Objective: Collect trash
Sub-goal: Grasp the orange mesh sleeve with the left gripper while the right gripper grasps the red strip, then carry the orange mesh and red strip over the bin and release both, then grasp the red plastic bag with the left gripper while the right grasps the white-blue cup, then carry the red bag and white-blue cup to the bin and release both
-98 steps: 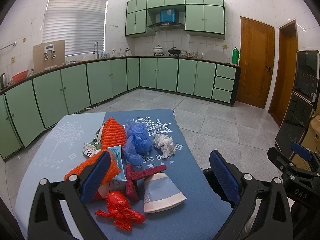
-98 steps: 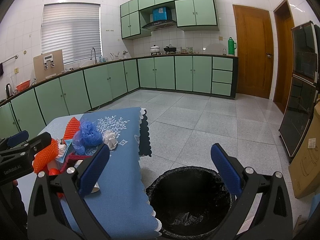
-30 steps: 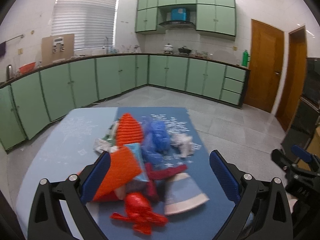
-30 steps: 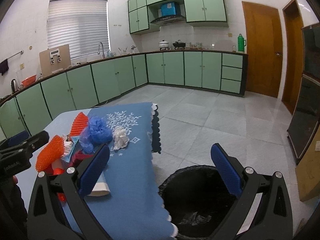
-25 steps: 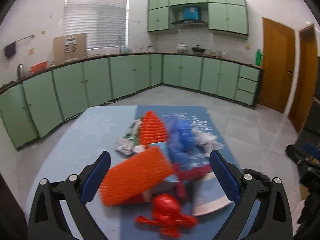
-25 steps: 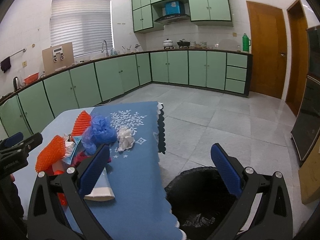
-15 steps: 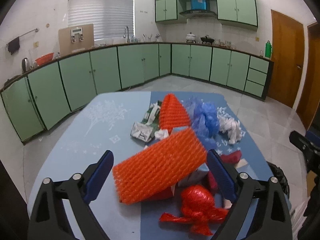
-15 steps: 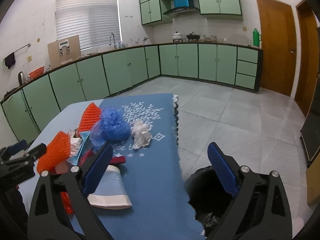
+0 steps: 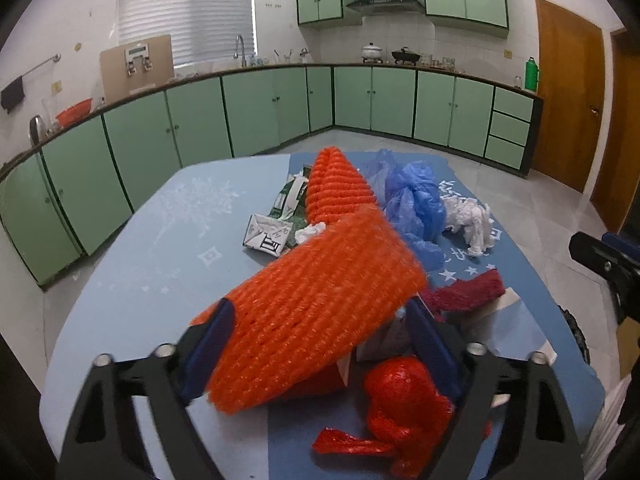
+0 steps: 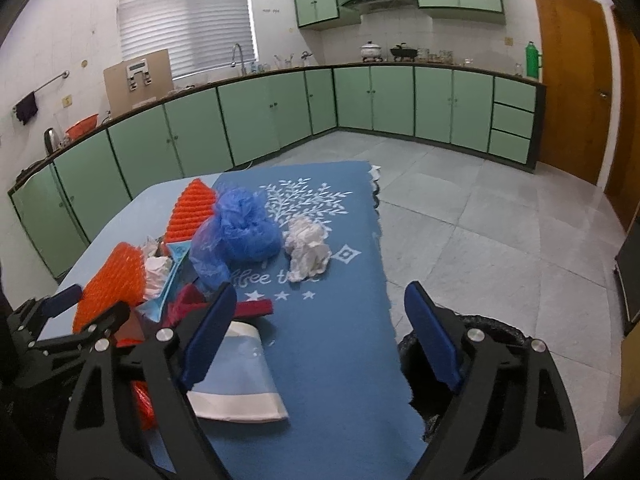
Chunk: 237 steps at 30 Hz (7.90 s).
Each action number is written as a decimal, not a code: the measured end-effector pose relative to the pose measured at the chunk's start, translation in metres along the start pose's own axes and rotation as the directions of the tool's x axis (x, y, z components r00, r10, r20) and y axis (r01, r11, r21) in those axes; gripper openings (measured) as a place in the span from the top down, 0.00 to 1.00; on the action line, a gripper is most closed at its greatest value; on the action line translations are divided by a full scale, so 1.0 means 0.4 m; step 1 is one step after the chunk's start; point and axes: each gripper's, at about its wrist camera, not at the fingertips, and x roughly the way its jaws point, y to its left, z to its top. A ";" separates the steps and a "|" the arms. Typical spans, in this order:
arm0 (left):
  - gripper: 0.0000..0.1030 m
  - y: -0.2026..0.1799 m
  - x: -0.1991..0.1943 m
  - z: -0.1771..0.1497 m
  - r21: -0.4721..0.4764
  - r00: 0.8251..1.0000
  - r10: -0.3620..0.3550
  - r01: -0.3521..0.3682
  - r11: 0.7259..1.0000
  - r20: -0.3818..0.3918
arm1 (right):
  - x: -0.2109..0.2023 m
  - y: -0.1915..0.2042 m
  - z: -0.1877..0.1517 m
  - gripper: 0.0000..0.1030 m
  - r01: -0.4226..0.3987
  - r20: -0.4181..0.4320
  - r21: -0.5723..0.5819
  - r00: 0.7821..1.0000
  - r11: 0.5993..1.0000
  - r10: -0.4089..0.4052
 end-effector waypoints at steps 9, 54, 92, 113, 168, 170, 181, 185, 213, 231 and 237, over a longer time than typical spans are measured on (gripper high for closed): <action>0.71 0.035 0.010 0.009 -0.036 0.999 -0.034 0.034 0.999 0.001 | 0.049 0.067 -0.005 0.12 -0.107 -0.049 -0.060 0.993 0.992 0.105; 0.87 0.069 -0.055 0.060 -0.055 0.996 -0.059 0.063 0.997 0.069 | 0.079 0.146 0.029 0.60 -0.268 -0.034 -0.185 0.963 0.945 0.266; 0.87 -0.476 -0.075 0.181 0.184 0.822 -0.568 0.552 0.813 0.046 | -0.201 -0.378 0.000 0.60 0.117 0.152 0.036 0.981 0.992 -0.121; 0.53 -0.674 0.046 0.137 0.212 0.775 -0.624 0.630 0.747 -0.105 | -0.116 -0.546 -0.114 0.34 0.226 0.036 0.187 0.971 0.956 -0.236; 0.29 0.100 -0.048 -0.085 -0.083 0.998 -0.064 0.063 0.995 -0.009 | 0.072 0.131 -0.166 0.06 -0.118 -0.087 -0.111 0.990 0.987 0.108; 0.29 0.104 -0.048 -0.087 -0.088 0.998 -0.065 0.064 0.994 -0.010 | 0.082 0.127 -0.168 0.06 -0.120 -0.102 -0.099 0.989 0.988 0.110; 0.29 0.080 -0.049 -0.085 -0.091 0.995 -0.099 0.097 0.991 -0.016 | 0.078 0.093 -0.166 0.31 -0.188 -0.125 -0.076 0.976 0.979 0.177; 0.29 0.045 -0.056 -0.085 -0.073 0.992 -0.128 0.127 0.989 -0.015 | 0.060 0.070 -0.153 0.37 -0.185 -0.103 -0.067 0.979 0.980 0.177; 0.69 -0.070 -0.042 -0.105 0.005 0.977 -0.198 0.199 0.980 -0.078 | -0.015 -0.021 -0.119 0.37 -0.167 -0.008 -0.025 0.986 0.986 0.167; 0.69 -0.136 -0.115 0.008 0.054 0.966 -0.254 0.251 0.966 0.045 | -0.127 -0.062 -0.056 0.35 -0.128 0.103 -0.010 0.986 0.992 0.128; 0.69 -0.208 -0.109 0.044 0.098 0.950 -0.306 0.300 0.949 0.065 | -0.152 -0.123 -0.042 0.35 -0.068 0.133 0.018 0.989 0.997 0.065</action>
